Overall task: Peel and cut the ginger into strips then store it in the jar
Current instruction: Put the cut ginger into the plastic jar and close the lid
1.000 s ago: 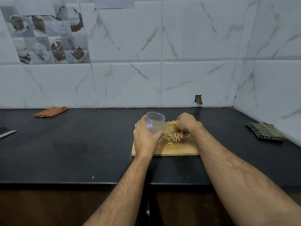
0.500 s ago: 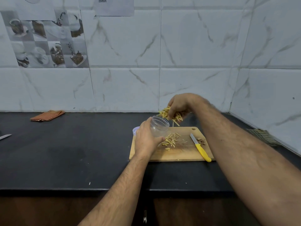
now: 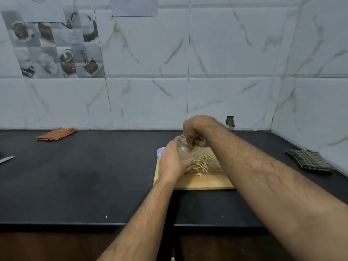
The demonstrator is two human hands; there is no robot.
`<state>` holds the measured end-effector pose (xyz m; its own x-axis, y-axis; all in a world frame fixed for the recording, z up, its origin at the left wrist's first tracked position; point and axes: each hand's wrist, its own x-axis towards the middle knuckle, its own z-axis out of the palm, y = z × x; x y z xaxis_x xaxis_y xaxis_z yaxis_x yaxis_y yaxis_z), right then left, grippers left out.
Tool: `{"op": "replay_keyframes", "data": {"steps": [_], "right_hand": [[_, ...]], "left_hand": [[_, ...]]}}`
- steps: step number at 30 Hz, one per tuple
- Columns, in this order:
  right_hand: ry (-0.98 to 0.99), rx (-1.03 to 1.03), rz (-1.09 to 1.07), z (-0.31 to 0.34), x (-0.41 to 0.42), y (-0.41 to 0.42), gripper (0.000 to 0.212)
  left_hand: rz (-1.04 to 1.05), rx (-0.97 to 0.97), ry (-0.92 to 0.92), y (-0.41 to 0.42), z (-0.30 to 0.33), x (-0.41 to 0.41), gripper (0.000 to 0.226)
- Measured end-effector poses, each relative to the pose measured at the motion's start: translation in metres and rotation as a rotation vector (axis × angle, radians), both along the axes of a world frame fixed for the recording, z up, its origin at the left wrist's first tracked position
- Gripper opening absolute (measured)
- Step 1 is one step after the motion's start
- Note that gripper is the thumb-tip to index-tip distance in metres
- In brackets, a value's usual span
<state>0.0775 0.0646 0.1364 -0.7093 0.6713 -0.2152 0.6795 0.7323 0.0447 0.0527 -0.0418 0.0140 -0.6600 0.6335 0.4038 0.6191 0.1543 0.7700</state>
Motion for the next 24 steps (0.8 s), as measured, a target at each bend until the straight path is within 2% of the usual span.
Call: {"op": "replay_keyframes", "data": {"steps": [4,15,20,24], "right_hand": [[0.064,-0.132,-0.018,0.0,-0.001,0.003,0.034],[0.455,-0.267,0.052,0.008,0.021,0.001,0.011],[0.752,-0.309,-0.022,-0.001,0.028,0.017,0.014],[0.837,-0.386,-0.135,-0.026,0.038,0.033,0.016]], "left_hand": [[0.014,0.015,-0.009,0.002,-0.002,-0.002,0.088],[0.026,0.035,-0.013,0.0,-0.002,0.0,0.08],[0.059,0.074,-0.053,-0.003,-0.006,-0.002,0.068],[0.128,0.117,-0.103,-0.006,-0.016,-0.009,0.082]]}}
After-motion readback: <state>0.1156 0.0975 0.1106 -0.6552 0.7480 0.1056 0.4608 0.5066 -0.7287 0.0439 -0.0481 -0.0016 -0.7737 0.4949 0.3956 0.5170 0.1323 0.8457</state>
